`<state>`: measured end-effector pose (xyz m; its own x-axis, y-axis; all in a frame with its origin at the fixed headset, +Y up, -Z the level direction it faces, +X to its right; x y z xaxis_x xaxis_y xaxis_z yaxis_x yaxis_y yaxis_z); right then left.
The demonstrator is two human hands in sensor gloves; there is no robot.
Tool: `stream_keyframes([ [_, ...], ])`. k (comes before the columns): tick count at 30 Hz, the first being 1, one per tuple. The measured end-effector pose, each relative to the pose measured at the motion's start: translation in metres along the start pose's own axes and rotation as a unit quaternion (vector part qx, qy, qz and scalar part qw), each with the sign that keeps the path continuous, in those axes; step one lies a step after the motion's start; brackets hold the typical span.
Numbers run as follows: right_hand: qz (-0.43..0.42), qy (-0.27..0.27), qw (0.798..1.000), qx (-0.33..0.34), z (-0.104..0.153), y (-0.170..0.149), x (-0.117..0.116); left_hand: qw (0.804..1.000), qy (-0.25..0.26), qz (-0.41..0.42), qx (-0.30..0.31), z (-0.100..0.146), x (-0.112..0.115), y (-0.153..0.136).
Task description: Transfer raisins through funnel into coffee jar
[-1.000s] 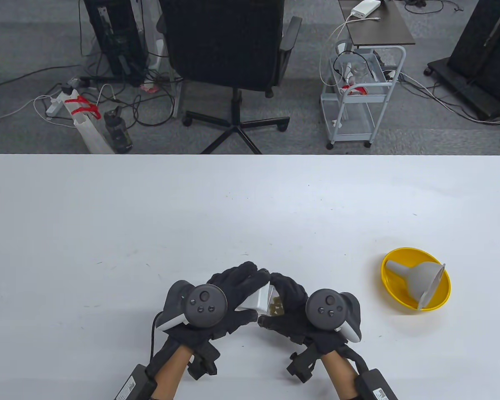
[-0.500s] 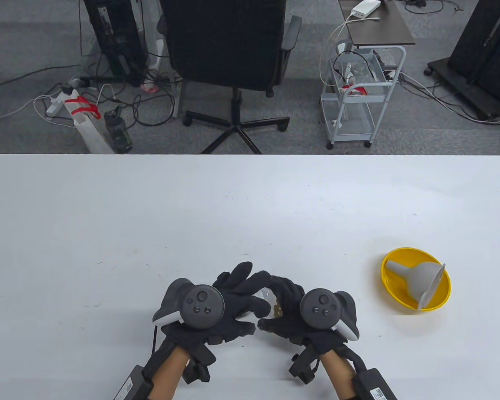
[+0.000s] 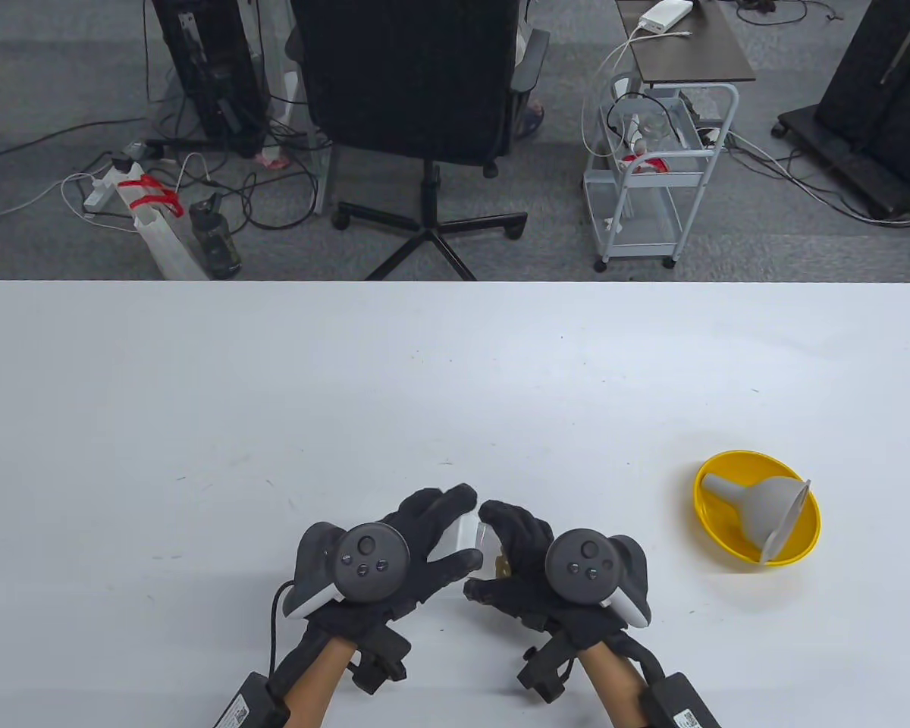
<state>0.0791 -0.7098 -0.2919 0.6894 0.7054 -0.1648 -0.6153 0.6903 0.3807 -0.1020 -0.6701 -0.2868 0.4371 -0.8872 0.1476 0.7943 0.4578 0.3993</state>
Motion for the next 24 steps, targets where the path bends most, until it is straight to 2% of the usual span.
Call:
stream_keyframes([
  [4,0.018,-0.009,1.000,0.004,0.002,0.011,-0.004,0.997,0.008,0.017,-0.070,0.001,0.000,-0.011],
  [8,0.042,-0.015,0.999,0.003,0.003,0.015,-0.007,0.994,-0.022,0.054,-0.091,0.000,0.004,-0.020],
  [12,0.037,-0.021,0.999,-0.013,0.003,0.011,-0.005,0.996,-0.036,0.077,-0.023,-0.004,0.006,-0.020],
  [18,-0.015,-0.002,0.999,-0.032,0.002,-0.002,-0.001,0.981,-0.108,0.143,0.072,-0.006,0.013,-0.009],
  [24,-0.014,0.013,1.000,-0.023,0.001,-0.002,-0.002,0.974,-0.128,0.157,0.106,-0.006,0.011,-0.005],
])
Point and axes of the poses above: the tracker on the back of each hand, its own y axis roughly to the thumb side, its own z axis roughly from the fingertips to the wrist, x = y × z, the point moved 4 cm from there along -z, roughly from the wrist to the fingertips, and after that the axes turned 4 degrees about -y, right-handed, at the moved point
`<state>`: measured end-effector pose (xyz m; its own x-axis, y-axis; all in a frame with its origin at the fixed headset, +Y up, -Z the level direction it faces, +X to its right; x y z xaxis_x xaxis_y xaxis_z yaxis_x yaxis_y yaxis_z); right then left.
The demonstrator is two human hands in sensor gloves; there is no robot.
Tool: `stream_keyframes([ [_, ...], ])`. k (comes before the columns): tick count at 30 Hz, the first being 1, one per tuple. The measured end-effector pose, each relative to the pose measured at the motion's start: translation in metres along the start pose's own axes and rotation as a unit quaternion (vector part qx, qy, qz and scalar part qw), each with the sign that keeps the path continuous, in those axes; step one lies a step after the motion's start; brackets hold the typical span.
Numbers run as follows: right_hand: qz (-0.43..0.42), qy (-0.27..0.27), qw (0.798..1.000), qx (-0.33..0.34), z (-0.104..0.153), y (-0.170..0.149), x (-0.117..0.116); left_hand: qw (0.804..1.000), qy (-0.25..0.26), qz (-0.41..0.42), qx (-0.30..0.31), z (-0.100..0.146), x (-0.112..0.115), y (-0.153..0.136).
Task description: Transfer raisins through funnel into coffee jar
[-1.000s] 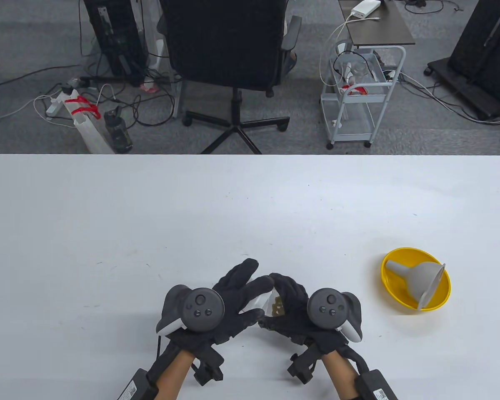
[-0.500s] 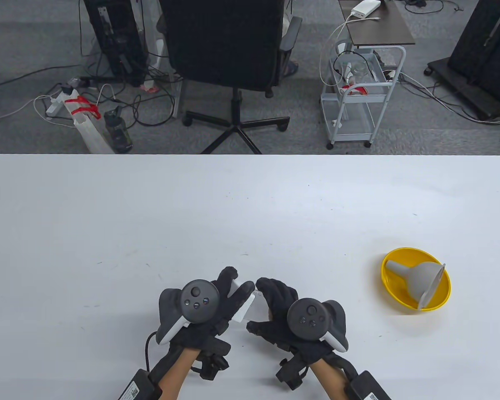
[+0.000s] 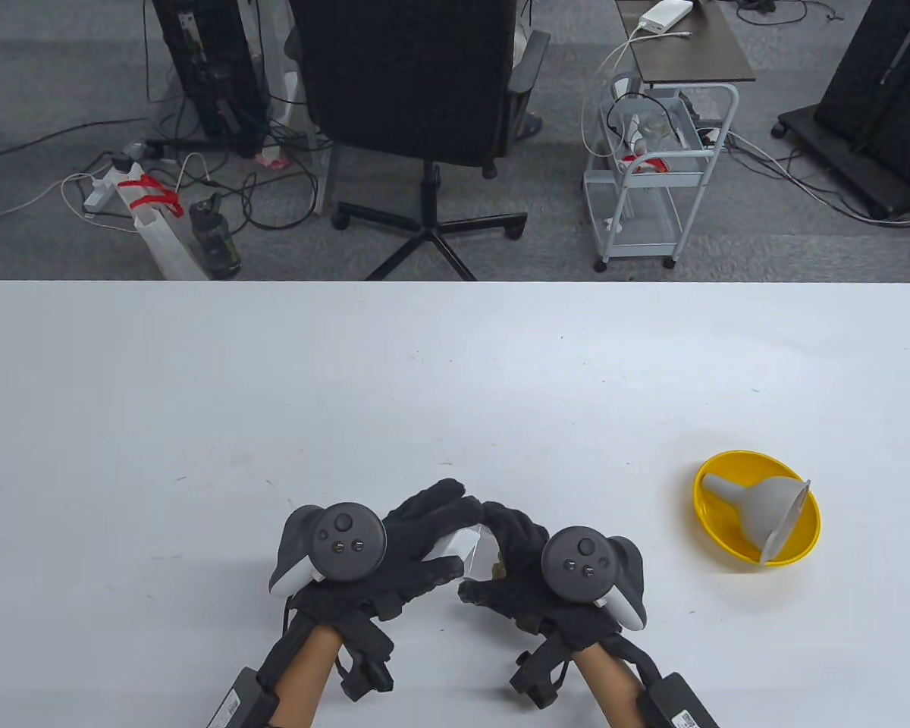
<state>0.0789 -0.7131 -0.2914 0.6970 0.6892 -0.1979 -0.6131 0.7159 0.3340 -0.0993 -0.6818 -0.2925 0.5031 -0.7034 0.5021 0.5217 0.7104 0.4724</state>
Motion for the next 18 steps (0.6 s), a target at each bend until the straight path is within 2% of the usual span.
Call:
stream_keyframes([
  [3,0.009,0.003,1.000,0.003,-0.0004,0.0015,-0.0016,1.000,-0.009,-0.001,0.003,0.0008,-0.0002,-0.0020],
  [8,-0.036,0.018,0.999,-0.002,-0.0015,-0.0026,-0.0008,0.998,-0.042,0.031,0.027,0.0025,-0.0018,-0.0051],
  [11,-0.050,0.028,0.998,-0.001,-0.0021,-0.0034,-0.0010,0.998,-0.061,-0.007,0.016,0.0042,-0.0037,-0.0049],
  [18,-0.062,0.038,0.997,-0.012,-0.0020,-0.0079,-0.0050,0.994,-0.009,-0.106,-0.040,0.0017,-0.0012,0.0014],
])
Point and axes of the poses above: the tracker on the back of each hand, its own y axis roughly to the thumb side, its own z axis roughly from the fingertips to the wrist, x = y × z, the point moved 4 cm from there along -z, roughly from the wrist to the fingertips, and after that the axes turned 4 degrees about -y, right-handed, at the moved point
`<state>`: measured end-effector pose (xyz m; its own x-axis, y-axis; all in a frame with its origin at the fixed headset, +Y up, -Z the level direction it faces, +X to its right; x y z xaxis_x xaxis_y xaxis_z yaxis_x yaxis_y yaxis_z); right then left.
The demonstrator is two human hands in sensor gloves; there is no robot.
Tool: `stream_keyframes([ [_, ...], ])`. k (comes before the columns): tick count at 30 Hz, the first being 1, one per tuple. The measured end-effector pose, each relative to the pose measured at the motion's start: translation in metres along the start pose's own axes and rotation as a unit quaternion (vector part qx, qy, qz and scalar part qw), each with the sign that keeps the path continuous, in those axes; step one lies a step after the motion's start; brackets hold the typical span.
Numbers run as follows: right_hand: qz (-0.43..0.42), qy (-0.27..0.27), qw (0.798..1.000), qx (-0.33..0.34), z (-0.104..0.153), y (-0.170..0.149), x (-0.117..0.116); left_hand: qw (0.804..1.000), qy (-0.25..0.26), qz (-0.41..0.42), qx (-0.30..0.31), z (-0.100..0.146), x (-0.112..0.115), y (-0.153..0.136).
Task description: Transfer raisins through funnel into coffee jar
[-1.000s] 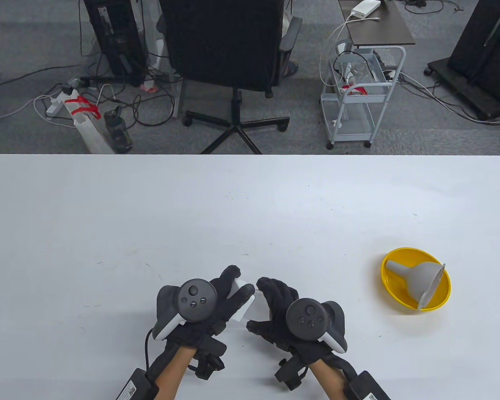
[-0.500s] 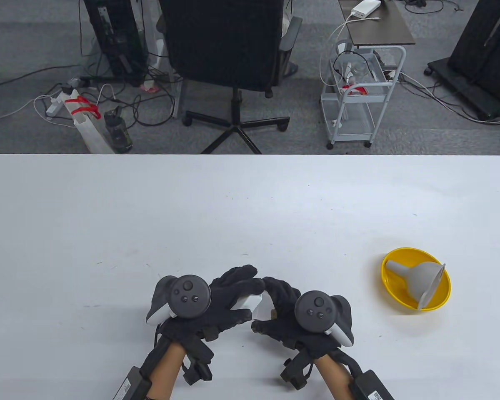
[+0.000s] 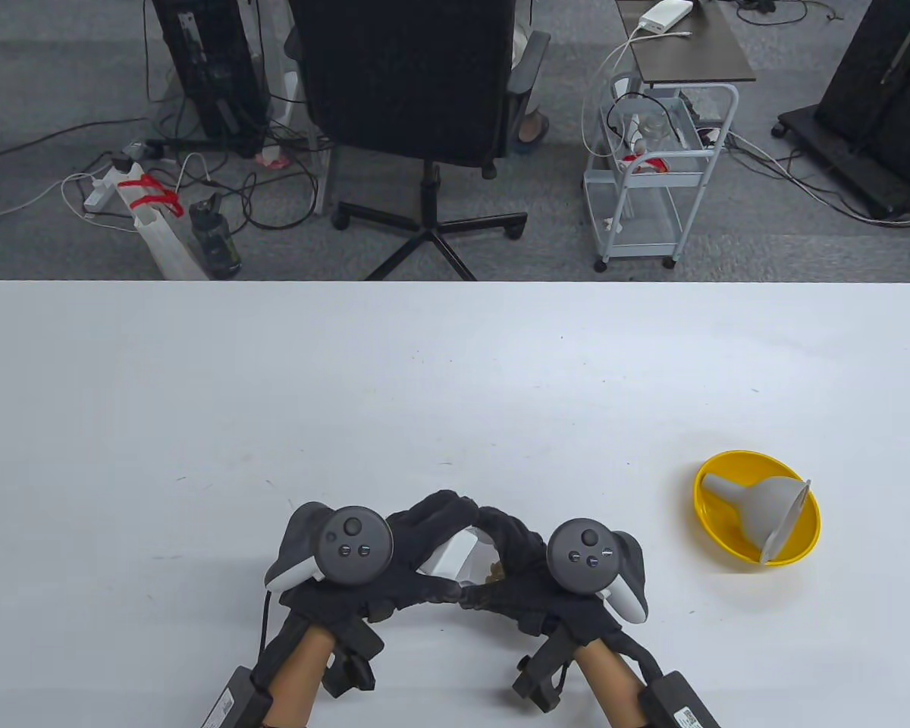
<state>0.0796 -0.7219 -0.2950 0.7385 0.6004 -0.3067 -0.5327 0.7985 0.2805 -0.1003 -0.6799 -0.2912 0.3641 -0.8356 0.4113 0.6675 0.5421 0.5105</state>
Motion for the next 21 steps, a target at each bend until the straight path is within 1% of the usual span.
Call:
stream_keyframes([
  [2,0.009,0.000,1.000,0.005,0.000,0.003,-0.001,0.998,0.032,-0.048,-0.026,0.001,-0.002,-0.001],
  [4,0.004,-0.011,1.000,0.001,0.001,0.006,-0.002,0.990,0.101,-0.084,-0.050,0.003,-0.005,-0.002],
  [5,0.008,-0.015,1.000,0.004,0.001,0.008,-0.003,0.988,0.110,-0.092,-0.058,0.003,-0.005,-0.002],
  [7,0.038,-0.034,0.999,0.006,0.002,0.013,-0.004,0.986,0.100,-0.095,-0.094,0.002,-0.005,-0.002],
  [9,0.067,-0.058,0.996,0.004,0.003,0.019,-0.004,0.978,0.109,-0.092,-0.150,0.004,-0.002,-0.002],
  [10,0.077,-0.064,0.995,0.004,0.004,0.021,-0.005,0.976,0.111,-0.089,-0.166,0.004,-0.001,-0.003],
  [12,0.106,-0.070,0.992,0.008,0.006,0.025,-0.007,0.973,0.080,-0.063,-0.207,0.004,0.002,-0.005],
  [13,0.120,-0.067,0.991,0.011,0.006,0.026,-0.009,0.971,0.052,-0.046,-0.227,0.005,0.005,-0.006],
  [14,0.123,-0.065,0.990,0.013,0.007,0.027,-0.010,0.971,0.036,-0.038,-0.235,0.005,0.005,-0.007],
  [17,0.119,-0.062,0.991,0.016,0.007,0.028,-0.011,0.975,0.019,0.002,-0.222,0.007,0.004,-0.010],
  [18,0.121,-0.062,0.991,0.017,0.006,0.028,-0.010,0.980,0.010,0.027,-0.197,0.006,0.004,-0.011],
  [19,0.126,-0.065,0.990,0.012,0.006,0.026,-0.006,0.986,-0.007,0.050,-0.158,0.004,0.005,-0.012],
  [21,0.104,-0.062,0.993,0.005,0.005,0.018,0.000,0.989,-0.053,0.093,-0.099,0.001,0.009,-0.014],
])
Point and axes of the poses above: the tracker on the back of each hand, its own y axis roughly to the thumb side, its own z axis roughly from the fingertips to the wrist, x = y × z, the point moved 4 cm from there along -z, roughly from the wrist to the fingertips, and after that the axes turned 4 degrees about -y, right-handed, at the moved point
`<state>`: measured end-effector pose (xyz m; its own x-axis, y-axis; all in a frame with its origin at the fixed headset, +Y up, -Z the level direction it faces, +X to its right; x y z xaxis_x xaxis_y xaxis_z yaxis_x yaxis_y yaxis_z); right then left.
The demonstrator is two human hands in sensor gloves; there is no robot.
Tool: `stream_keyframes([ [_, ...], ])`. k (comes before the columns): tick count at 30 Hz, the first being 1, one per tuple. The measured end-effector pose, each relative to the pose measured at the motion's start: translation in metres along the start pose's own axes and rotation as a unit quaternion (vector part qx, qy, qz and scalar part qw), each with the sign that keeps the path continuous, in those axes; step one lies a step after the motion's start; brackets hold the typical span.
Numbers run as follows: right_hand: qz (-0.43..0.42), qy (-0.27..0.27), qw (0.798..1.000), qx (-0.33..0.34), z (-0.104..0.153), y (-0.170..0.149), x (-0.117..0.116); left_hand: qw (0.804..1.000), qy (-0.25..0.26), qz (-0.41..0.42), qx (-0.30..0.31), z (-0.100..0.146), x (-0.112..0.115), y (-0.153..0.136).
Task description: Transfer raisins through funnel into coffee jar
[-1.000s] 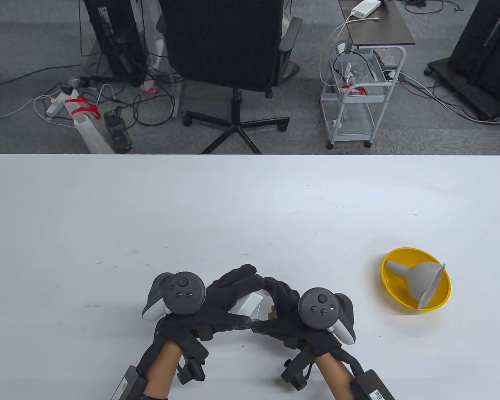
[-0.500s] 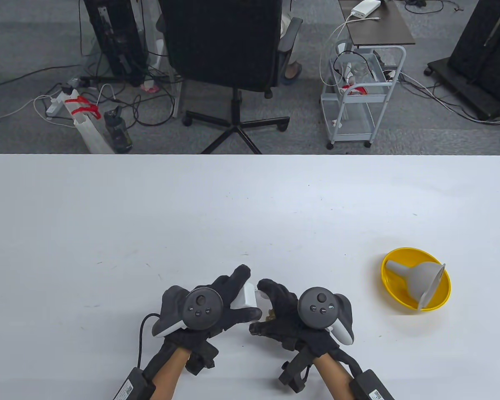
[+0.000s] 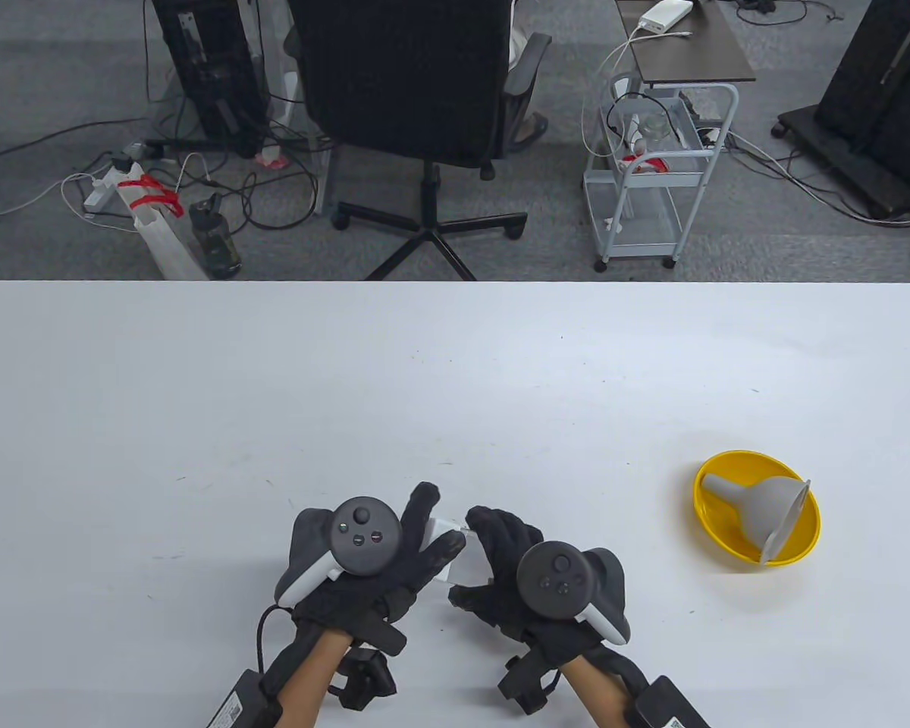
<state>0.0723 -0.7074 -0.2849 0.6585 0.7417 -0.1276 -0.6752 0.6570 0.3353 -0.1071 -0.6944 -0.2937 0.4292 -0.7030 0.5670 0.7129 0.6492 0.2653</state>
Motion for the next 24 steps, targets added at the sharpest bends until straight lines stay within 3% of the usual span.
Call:
stream_keyframes([
  [2,-0.026,0.052,0.998,0.007,-0.001,-0.010,-0.001,0.993,-0.095,0.071,0.032,-0.001,0.006,-0.007],
  [3,-0.036,0.055,0.998,0.002,0.001,-0.012,-0.001,0.989,-0.107,0.091,0.038,-0.002,0.008,-0.009],
  [6,-0.015,0.044,0.999,0.003,0.000,-0.009,0.000,0.991,-0.087,0.096,0.046,-0.004,0.005,-0.014],
  [10,-0.007,0.011,1.000,0.001,0.000,-0.005,-0.002,0.998,-0.006,0.064,-0.009,-0.001,-0.004,-0.016],
  [16,0.038,-0.039,0.998,0.022,0.005,0.003,0.002,0.993,0.068,0.062,-0.076,0.004,-0.003,-0.012],
  [19,0.049,-0.051,0.997,0.032,0.006,0.005,0.003,0.995,0.063,0.050,-0.066,0.004,-0.004,-0.009],
  [24,0.011,-0.034,0.999,0.007,0.002,-0.004,0.005,0.996,-0.012,0.073,0.039,-0.004,0.003,-0.002],
])
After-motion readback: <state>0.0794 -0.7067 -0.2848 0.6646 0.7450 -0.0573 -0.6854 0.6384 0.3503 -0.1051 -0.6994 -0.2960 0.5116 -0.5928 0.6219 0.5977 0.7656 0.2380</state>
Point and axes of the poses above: the tracker on the back of each hand, its own y axis roughly to the thumb side, its own z axis roughly from the fingertips to the wrist, x = y × z, the point moved 4 cm from there along -z, roughly from the wrist to the fingertips, and after that the axes turned 4 degrees about -y, right-handed, at the moved point
